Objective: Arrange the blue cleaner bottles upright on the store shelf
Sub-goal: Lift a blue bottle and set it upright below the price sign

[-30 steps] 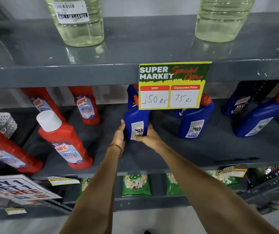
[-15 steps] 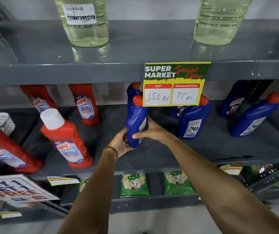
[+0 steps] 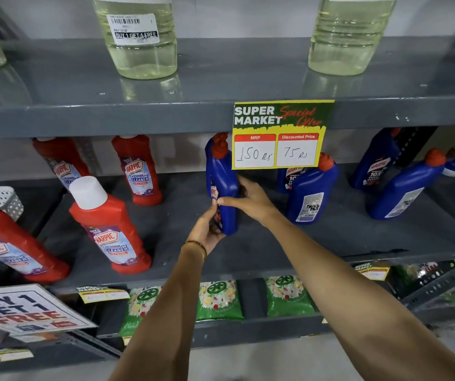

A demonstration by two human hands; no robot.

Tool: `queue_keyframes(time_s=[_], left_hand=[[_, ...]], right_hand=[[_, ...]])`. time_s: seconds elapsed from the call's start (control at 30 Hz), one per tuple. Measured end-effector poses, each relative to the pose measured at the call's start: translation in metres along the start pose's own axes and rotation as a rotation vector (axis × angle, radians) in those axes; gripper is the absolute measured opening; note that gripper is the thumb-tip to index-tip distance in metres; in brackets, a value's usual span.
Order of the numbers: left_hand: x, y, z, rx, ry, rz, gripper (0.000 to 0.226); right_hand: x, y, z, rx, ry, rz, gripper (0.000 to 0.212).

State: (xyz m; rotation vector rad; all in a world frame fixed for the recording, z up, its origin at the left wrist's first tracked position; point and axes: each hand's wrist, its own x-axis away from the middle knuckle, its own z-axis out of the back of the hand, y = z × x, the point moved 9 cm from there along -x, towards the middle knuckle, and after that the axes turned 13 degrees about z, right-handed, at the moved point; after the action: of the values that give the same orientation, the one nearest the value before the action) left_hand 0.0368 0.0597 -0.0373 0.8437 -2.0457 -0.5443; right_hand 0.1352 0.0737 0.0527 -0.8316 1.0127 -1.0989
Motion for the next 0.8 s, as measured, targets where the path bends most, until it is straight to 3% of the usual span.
queue_keyframes(time_s=[0.37, 0.6, 0.8], left_hand=[[0.003, 0.023, 0.027, -0.396, 0.1, -0.053, 0.061], [0.007, 0.053, 0.041, -0.681, 0.412, -0.244, 0.062], [0.01, 0.055, 0.028, -0.785, 0.465, -0.326, 0.068]], right_hand=[[-0.001, -0.004, -0.002, -0.208, -0.034, -0.011, 0.055], [-0.003, -0.004, -0.004, -0.239, -0.08, -0.021, 0.061], [-0.003, 0.006, 0.002, -0.245, -0.072, -0.043, 0.064]])
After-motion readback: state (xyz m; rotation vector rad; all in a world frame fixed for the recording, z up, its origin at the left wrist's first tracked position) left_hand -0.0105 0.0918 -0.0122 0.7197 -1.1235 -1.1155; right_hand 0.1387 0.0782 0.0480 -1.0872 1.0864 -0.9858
